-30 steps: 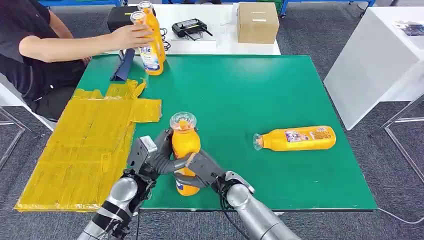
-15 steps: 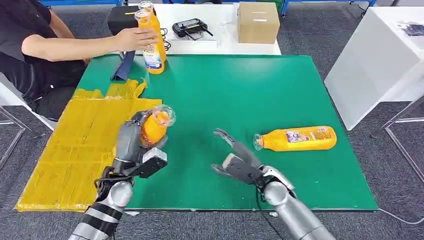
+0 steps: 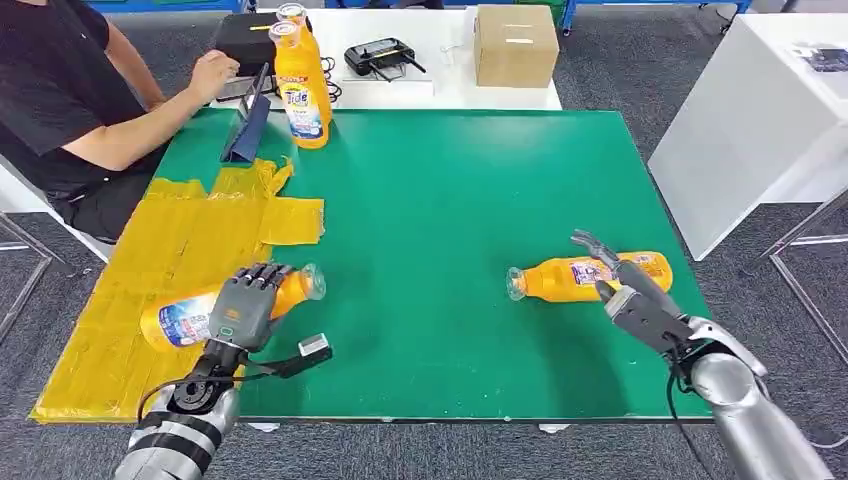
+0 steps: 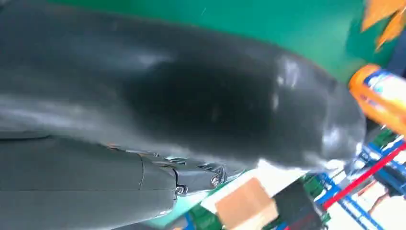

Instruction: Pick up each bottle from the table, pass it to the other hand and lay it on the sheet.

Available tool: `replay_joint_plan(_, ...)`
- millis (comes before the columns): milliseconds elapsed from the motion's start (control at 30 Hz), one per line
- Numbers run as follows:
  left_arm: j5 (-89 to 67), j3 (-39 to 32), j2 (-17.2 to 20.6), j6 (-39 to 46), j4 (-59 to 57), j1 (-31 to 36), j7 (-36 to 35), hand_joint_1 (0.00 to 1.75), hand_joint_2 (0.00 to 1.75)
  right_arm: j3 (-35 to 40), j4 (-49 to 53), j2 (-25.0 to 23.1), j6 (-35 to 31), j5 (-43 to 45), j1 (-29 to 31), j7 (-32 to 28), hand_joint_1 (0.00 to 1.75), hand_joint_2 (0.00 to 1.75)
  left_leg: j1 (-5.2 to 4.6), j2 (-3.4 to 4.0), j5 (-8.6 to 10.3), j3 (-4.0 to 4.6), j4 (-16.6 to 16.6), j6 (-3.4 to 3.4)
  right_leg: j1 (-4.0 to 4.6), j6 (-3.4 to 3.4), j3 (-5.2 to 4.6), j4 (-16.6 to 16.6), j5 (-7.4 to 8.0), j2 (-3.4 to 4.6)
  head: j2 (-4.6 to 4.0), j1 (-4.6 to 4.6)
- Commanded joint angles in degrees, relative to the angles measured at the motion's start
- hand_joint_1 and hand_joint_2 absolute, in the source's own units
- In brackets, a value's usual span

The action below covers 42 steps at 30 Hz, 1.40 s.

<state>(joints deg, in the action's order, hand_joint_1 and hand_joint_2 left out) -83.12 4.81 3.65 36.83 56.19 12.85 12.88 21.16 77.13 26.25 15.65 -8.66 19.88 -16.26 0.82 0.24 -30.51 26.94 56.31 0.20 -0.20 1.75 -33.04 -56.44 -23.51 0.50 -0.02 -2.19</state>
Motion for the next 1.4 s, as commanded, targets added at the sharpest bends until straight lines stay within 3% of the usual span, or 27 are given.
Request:
replay_joint_plan(33,3.64,2.26,0.56,-4.44,-21.41,7.33,3.98,0.00,1.75,-0.44,-4.53,3.45,-0.28,-3.23,6.98,0.90,0.00,1.75,-0.07,-0.02,0.03,-0.09,-0.08,0.05,-0.07,0.00,0.06,0.00,0.01,-0.01,0.00,0.00)
replay_joint_plan(67,4.67,2.33,0.45,-6.16,-21.29,7.52,4.28,0.00,1.75,-0.18,-5.04,3.84,-0.63,-4.43,7.46,0.95,0.00,1.75,-0.09,-0.02,0.06,-0.12,-0.12,0.06,-0.07,-0.01,0.08,0.04,0.03,-0.01,0.00,-0.04)
replay_joint_plan(167,17.94,0.38,-0.30,-10.64,-16.70,8.00,14.46,0.00,1.75,4.06,-9.63,7.75,0.55,-10.35,13.14,2.29,0.00,1.75,-0.10,-0.10,0.08,-0.09,-0.09,0.07,-0.09,-0.01,0.13,0.04,0.06,-0.07,0.00,-0.02)
replay_joint_plan(200,22.43,0.00,-0.36,-13.35,-15.08,8.32,17.08,0.00,0.00,5.23,-11.43,8.32,0.18,-12.80,14.45,2.14,0.00,1.75,-0.15,-0.12,0.08,-0.02,-0.01,0.10,-0.11,0.00,0.12,-0.03,0.04,-0.15,0.00,-0.02)
replay_joint_plan(300,31.50,0.01,-0.26,-19.40,-10.94,8.66,20.95,0.00,0.00,8.35,-17.16,8.05,0.64,-16.55,17.69,1.05,0.00,1.75,-0.15,-0.14,0.15,0.07,0.03,0.19,-0.10,0.01,0.12,-0.02,0.09,-0.24,0.00,-0.02)
replay_joint_plan(633,32.31,0.55,-0.02,-19.67,-10.60,8.47,20.67,0.00,0.00,9.01,-18.00,7.87,0.43,-16.61,18.04,0.62,0.00,1.75,-0.14,-0.15,0.22,-0.04,-0.03,0.25,-0.06,0.07,0.15,0.01,0.08,-0.25,0.00,-0.02)
replay_joint_plan(767,44.95,0.22,-1.37,-28.94,-10.27,10.81,26.45,0.00,0.00,13.31,-22.24,10.14,2.88,-17.05,20.08,0.65,0.00,1.75,-0.14,-0.25,0.24,0.09,0.03,0.27,-0.05,0.09,0.07,-0.01,0.09,-0.35,0.00,-0.04)
replay_joint_plan(900,61.28,-0.82,-1.43,-42.47,-4.41,10.31,27.12,0.00,0.00,18.98,-32.65,7.21,1.37,-20.29,24.54,-2.47,0.00,1.75,-0.11,-0.21,0.24,0.14,0.06,0.27,-0.01,0.09,0.03,0.02,0.14,-0.29,0.00,-0.02)
replay_joint_plan(1167,76.35,-2.23,-2.40,-56.19,3.74,6.91,27.12,0.00,0.00,24.68,-46.50,-0.70,-4.59,-25.33,30.21,-3.47,0.00,1.75,-0.08,0.09,0.21,-0.06,-0.11,0.22,0.01,0.04,0.11,0.11,0.18,0.00,0.00,-0.02)
replay_joint_plan(1400,75.87,-1.39,-2.99,-55.66,8.20,4.93,27.12,0.00,0.00,24.35,-49.91,-3.53,-9.17,-28.95,31.26,-1.48,0.00,1.75,-0.13,-0.06,0.21,0.05,-0.02,0.25,-0.04,0.09,0.04,-0.02,0.11,-0.15,0.00,-0.02)
